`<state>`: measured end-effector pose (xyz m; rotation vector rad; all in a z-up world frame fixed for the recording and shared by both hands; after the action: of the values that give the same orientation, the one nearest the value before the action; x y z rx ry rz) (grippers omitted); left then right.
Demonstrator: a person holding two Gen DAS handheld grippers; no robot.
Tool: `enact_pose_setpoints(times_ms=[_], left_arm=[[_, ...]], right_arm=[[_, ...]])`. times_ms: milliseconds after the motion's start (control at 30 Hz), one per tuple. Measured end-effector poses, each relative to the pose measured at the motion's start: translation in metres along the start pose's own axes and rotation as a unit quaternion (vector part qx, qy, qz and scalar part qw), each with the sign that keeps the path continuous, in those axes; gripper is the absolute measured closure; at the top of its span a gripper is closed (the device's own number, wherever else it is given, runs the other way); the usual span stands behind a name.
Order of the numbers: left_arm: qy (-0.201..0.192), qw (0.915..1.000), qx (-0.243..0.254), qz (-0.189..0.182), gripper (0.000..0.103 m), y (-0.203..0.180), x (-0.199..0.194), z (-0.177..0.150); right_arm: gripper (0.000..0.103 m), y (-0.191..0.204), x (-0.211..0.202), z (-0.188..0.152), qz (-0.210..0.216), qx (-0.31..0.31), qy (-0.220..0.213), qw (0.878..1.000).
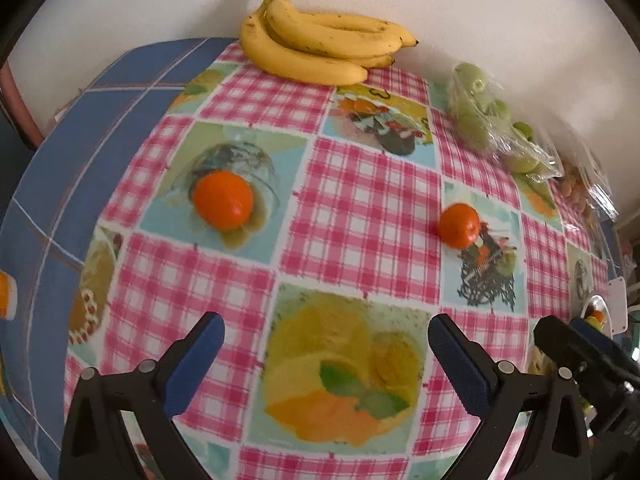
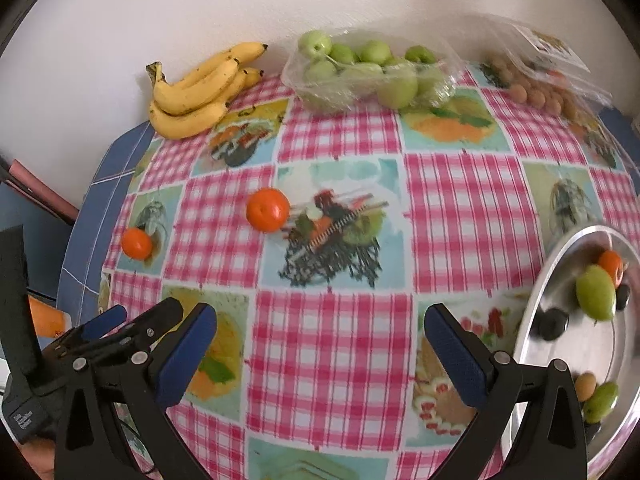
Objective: Organize fruits
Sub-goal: 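Grasp a tangerine with the left tool while the right tool grasps another tangerine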
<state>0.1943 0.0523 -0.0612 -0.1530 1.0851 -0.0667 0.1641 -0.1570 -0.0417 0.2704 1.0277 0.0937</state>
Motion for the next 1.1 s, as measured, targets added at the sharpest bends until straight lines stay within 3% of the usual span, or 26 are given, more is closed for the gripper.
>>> enact_pose_setpoints(times_ms=[300, 400, 600, 667, 733, 833, 1100], left_arm=[[-0.018, 0.9987, 0.047, 0.001, 0.0, 0.004, -0.007, 0.035], [-0.019, 0.9989, 0.043, -0.006, 0.0, 0.011, -0.008, 0.047], [-0.017, 0.9993, 0.032, 0.012, 0.002, 0.032, -0.004, 0.063], [-0.013, 0.9997, 0.016, 0.012, 0.004, 0.042, 0.001, 0.067], [-0.008, 0.9999, 0.006, 0.01, 0.013, 0.048, 0.007, 0.068], [0.003, 0.9999, -0.004, 0.011, 0.016, 0.056, 0.017, 0.068], [0.015, 0.9996, -0.023, 0.011, 0.03, 0.067, 0.035, 0.068]], right_arm=[[0.0, 0.02, 0.006, 0.029, 0.002, -0.023, 0.003, 1.0], [0.0, 0.025, 0.009, 0.037, 0.002, -0.028, 0.005, 1.0], [0.0, 0.038, 0.018, 0.049, 0.004, -0.041, 0.008, 0.999], [0.0, 0.043, 0.022, 0.052, 0.004, -0.046, 0.01, 0.999], [0.0, 0.046, 0.026, 0.055, 0.005, -0.048, 0.012, 0.999], [0.001, 0.051, 0.036, 0.056, 0.002, -0.054, 0.017, 0.998], [0.021, 0.055, 0.064, 0.056, -0.006, -0.056, 0.036, 0.998]])
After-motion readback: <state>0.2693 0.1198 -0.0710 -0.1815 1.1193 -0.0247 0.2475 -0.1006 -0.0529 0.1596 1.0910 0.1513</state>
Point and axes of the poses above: each gripper's, at about its wrist camera, not at the fingertips, and x roughly the way its jaws point, y to its left, z to its top, the point moved 1 cm from there along x, roughly the way its jaws point, and after that the axes turned 7 degrees about -y, right-handed, at the moved point
